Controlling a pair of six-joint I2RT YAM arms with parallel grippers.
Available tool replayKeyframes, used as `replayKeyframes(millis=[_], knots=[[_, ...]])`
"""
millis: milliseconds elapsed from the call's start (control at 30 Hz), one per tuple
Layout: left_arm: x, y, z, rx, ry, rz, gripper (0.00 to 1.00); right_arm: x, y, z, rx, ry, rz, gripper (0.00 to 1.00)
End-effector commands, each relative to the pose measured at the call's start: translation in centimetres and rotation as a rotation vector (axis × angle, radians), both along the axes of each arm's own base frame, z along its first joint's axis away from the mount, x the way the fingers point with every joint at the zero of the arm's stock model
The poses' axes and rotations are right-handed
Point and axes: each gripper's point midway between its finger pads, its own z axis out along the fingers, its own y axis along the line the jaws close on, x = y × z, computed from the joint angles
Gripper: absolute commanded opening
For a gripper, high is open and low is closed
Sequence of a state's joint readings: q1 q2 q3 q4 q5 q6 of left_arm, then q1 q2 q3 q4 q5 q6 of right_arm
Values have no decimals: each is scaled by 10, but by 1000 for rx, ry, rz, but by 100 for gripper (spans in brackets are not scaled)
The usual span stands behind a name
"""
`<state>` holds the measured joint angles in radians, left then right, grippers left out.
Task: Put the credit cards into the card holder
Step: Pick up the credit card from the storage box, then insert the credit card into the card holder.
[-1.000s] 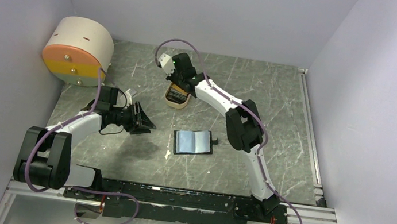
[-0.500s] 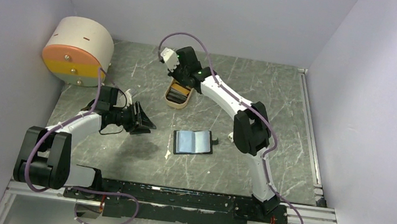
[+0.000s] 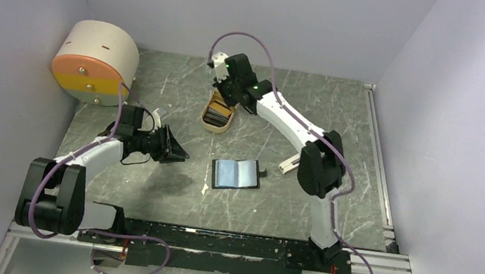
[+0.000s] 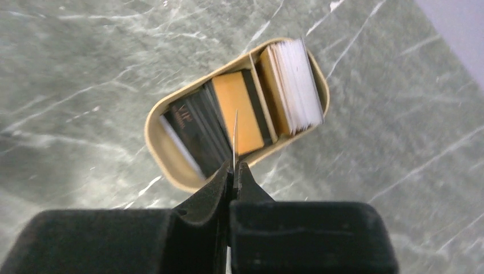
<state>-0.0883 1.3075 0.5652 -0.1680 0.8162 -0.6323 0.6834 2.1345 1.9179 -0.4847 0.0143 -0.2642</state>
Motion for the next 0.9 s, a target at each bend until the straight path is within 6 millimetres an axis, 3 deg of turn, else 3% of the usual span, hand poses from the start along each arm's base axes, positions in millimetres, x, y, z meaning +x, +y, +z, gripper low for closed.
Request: replayKeyframes(millis=[0,200,433,667,867], knots=[[3,2,12,13,-55,0,31,-33,-14,32,163,101,-130,0],[3,-23,26,2,-87,-52,16,-91,-30,31,291,236,-136,0],[1,-66,27,14,-102,-129,9,-125,-62,30,446,317,-146,0],[6,-102,4,26,-85,-160,9,-147,-77,7,610,437,-187,0],[10,-117,-24,60,-63,-162,9,-160,-89,-23,736,592,-212,0]])
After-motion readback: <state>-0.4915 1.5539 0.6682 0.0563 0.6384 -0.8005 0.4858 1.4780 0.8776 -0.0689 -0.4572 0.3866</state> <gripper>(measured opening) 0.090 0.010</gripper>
